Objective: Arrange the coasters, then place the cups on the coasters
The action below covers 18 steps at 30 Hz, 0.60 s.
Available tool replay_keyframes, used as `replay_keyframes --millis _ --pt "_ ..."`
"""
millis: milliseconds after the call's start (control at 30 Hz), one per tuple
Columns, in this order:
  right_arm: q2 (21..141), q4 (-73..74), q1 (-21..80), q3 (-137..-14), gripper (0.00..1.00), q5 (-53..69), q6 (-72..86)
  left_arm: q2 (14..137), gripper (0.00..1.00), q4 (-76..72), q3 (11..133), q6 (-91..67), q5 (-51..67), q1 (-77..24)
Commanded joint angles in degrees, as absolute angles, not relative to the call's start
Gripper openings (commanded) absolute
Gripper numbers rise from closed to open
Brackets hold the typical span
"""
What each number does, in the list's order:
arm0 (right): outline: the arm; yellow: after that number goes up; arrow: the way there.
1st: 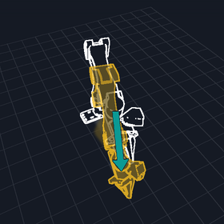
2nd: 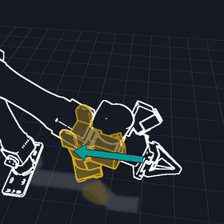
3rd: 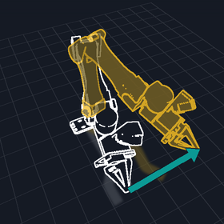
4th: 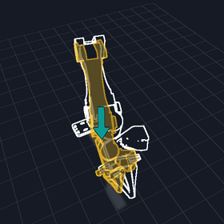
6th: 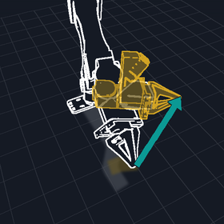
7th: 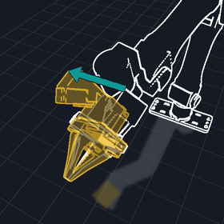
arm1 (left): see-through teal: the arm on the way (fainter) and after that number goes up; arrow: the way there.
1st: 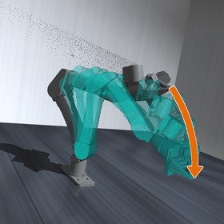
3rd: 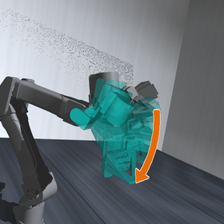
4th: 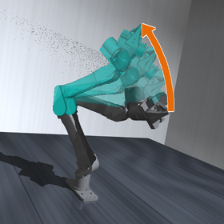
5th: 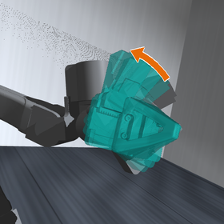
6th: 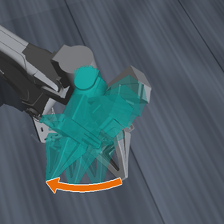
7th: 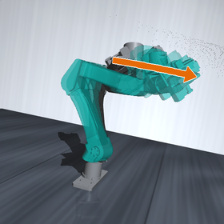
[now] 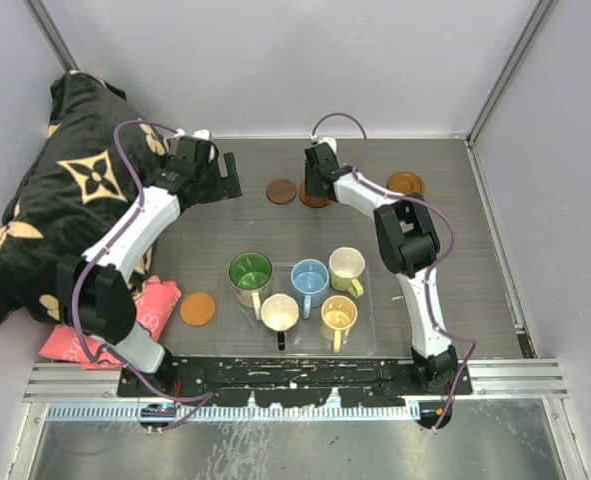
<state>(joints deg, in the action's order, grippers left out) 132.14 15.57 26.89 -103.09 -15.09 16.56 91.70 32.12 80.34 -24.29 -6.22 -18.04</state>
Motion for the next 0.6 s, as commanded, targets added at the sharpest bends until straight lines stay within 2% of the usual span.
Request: replay_keyframes --millis 0,100,400,567 --pt "121.7 13.7 27.2 -101.4 0.46 -16.0 15.9 90.1 0.98 31.0 82.5 -23.2 -5.9 -18.1" --pt "117.6 13.7 27.2 -99.6 0.47 -16.8 15.9 91.5 1.0 30.4 83.4 -23.9 -4.7 -18.3" --pt "107.4 13.4 26.7 -90.6 0.47 -18.9 16.9 102.3 0.88 31.8 92.1 -24.5 -3.6 -22.3" --pt "102.9 14.1 26.1 -85.5 0.47 -20.1 17.6 110.3 0.75 32.4 99.8 -27.6 -0.7 -23.6"
